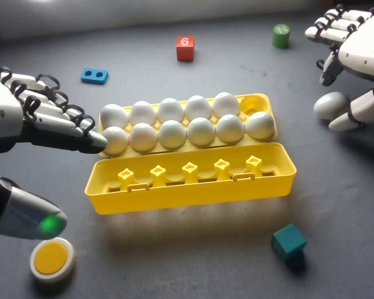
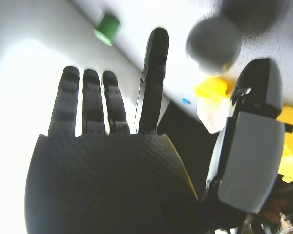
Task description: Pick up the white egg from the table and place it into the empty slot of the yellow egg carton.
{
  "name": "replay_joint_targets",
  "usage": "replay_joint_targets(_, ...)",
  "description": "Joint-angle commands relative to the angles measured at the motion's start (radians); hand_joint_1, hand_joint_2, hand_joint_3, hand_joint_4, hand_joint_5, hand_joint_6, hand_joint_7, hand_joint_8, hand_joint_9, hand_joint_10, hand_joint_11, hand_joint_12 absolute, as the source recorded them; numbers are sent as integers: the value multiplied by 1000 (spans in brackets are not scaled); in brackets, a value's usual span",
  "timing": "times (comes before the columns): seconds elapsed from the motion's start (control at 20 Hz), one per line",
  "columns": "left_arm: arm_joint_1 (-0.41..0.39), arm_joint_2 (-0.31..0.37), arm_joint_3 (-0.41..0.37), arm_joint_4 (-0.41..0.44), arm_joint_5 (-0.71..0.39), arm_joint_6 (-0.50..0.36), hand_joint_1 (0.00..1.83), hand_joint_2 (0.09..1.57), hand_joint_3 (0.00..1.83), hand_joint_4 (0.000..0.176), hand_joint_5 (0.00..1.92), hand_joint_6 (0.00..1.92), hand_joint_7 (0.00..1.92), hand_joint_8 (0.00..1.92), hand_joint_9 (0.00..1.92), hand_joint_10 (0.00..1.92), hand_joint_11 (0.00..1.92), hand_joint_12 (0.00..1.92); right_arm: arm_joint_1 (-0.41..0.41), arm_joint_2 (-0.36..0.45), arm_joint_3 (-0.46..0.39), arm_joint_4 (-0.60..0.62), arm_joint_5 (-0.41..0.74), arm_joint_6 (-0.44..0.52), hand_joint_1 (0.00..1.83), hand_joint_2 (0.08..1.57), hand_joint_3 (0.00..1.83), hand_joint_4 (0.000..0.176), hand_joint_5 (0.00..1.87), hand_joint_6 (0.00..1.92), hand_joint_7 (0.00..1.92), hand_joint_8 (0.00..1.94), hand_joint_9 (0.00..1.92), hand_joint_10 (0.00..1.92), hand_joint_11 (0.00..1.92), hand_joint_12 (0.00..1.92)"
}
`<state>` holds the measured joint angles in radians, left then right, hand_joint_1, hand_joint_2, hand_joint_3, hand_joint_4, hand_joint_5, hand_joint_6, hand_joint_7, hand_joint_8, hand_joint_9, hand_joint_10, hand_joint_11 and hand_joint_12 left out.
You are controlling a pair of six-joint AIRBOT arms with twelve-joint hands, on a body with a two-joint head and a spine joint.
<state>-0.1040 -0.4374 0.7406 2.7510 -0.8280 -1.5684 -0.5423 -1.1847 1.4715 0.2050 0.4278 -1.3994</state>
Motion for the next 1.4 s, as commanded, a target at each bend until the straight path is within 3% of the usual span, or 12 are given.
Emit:
replay_joint_targets(0.0, -15, 3, 5, -20, 74, -1, 0, 1132, 0, 0, 186, 4, 180, 5, 153, 5, 0, 341, -1, 3, 6, -3, 112, 2, 648, 807, 10, 98, 915, 36, 0, 0, 0, 0, 0, 0)
replay_joint_targets(0.2, -15, 3, 8, -20, 74, -1, 0, 1133, 0, 0, 172, 0, 175, 2, 156, 4, 0, 347, -2, -7, 12, -5, 116, 2, 800, 799, 2, 69, 994, 60, 0, 0, 0, 0, 0, 0)
replay_joint_targets(0.3, -15, 3, 12, -20, 74, -1, 0, 1129, 0, 0, 186, 3, 191, 4, 171, 5, 0, 377, -2, -10, 13, -5, 119, 2, 864, 800, 2, 27, 1048, 72, 0, 0, 0, 0, 0, 0)
replay_joint_targets(0.4, -15, 3, 12, -20, 74, -1, 0, 1132, 0, 0, 171, 1, 172, 1, 158, 2, 0, 350, -2, -12, 13, -5, 120, 2, 895, 813, 6, 41, 1090, 81, 0, 0, 0, 0, 0, 0)
replay_joint_targets(0.5, -15, 3, 9, -20, 74, -1, 0, 1129, 0, 0, 179, 5, 174, 3, 154, 1, 0, 342, -2, -12, 13, -5, 120, 3, 977, 837, 12, 6, 1151, 93, 0, 0, 0, 0, 0, 0)
replay_joint_targets(0.55, -15, 3, 9, -20, 74, -1, 0, 1126, 0, 0, 166, 2, 158, 1, 140, 0, 0, 318, -2, -12, 13, -5, 120, 3, 998, 839, 11, 8, 1175, 98, 6, 2, 0, 0, 0, 0)
replay_joint_targets(0.6, -15, 3, 8, -20, 74, -1, 0, 1132, 0, 0, 190, 5, 185, 6, 163, 5, 0, 364, -2, -12, 13, -5, 120, 3, 1088, 953, 0, 130, 1298, 308, 0, 0, 0, 0, 0, 0)
replay_joint_targets(0.65, -15, 3, 8, -20, 74, -1, 0, 1128, 0, 0, 184, 1, 184, 3, 164, 3, 0, 358, -2, -12, 13, -5, 120, 4, 1093, 981, 9, 167, 1263, 472, 0, 0, 0, 0, 0, 0)
replay_joint_targets(0.8, -15, 3, 4, -20, 74, -1, 0, 1129, 0, 0, 189, 6, 193, 7, 172, 5, 0, 353, -2, -12, 13, -5, 120, 8, 1116, 977, 0, 176, 1317, 428, 49, 1, 0, 0, 0, 0)
replay_joint_targets(0.9, -15, 3, 0, -19, 74, -1, 0, 1124, 0, 0, 203, 6, 206, 6, 186, 6, 0, 382, -1, -12, 12, -5, 120, 17, 1127, 974, 0, 149, 1331, 405, 68, 3, 0, 0, 0, 0)
replay_joint_targets(1.0, -15, 3, -2, -18, 74, -1, 0, 1128, 0, 0, 219, 7, 214, 6, 191, 5, 0, 394, 1, -11, 11, -5, 120, 41, 1115, 979, 1, 171, 1311, 437, 74, 1, 0, 0, 0, 0)
replay_joint_targets(1.35, -16, 3, -4, -18, 74, -1, 0, 1126, 0, 0, 193, 3, 196, 4, 174, 4, 0, 368, 43, -8, 9, -5, 147, 312, 1117, 981, 1, 157, 1306, 441, 110, 1, 0, 0, 0, 0)
